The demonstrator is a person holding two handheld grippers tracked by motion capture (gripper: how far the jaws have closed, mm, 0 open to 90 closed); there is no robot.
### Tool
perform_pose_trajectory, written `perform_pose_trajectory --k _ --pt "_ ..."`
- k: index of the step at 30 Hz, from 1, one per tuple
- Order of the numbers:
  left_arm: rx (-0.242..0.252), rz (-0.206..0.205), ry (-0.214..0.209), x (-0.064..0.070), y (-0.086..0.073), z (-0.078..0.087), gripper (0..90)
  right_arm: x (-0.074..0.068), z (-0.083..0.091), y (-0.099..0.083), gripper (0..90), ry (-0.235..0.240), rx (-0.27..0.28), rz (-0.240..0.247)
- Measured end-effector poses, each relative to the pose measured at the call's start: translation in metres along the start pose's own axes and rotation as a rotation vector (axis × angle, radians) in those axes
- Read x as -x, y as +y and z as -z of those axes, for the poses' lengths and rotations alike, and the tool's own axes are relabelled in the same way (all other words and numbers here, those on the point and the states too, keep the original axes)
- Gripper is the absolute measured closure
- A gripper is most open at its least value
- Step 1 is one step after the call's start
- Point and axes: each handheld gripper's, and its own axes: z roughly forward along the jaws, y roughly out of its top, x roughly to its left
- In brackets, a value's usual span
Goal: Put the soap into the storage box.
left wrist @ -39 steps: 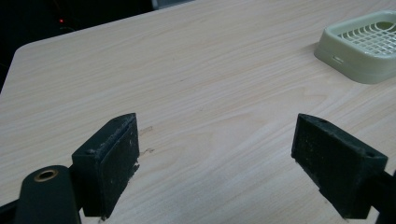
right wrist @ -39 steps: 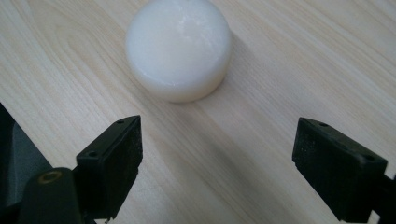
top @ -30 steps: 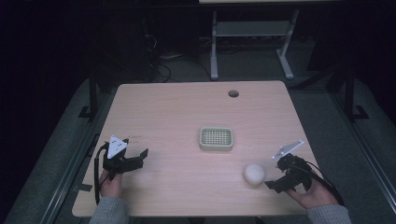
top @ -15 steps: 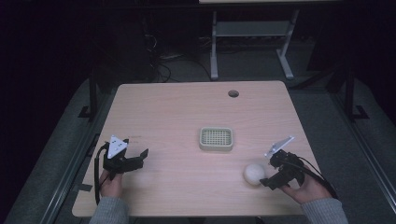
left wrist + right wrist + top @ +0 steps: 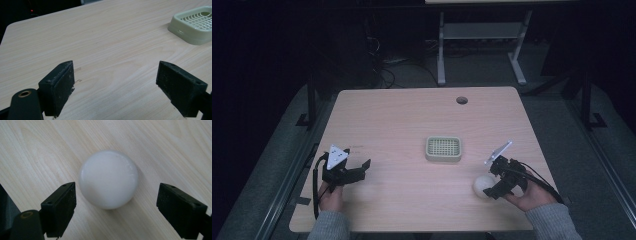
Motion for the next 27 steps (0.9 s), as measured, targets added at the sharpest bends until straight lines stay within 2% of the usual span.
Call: perform_pose_trajectory --k 7,8,27 --pt "0.002 0.001 0.001 0.000 0.000 0.000 14.8 -0.001 -0.007 0.009 15.5 -0.016 -0.032 0.018" --pt "0.004 0.000 0.001 -0.001 0.000 0.000 14.9 -0.002 -0.009 0.010 15.5 -0.005 -0.035 0.016" --pt "0.005 0.004 0.000 -0.001 0.000 0.000 14.8 -0.007 -0.032 0.019 15.5 -0.009 -0.110 0.049"
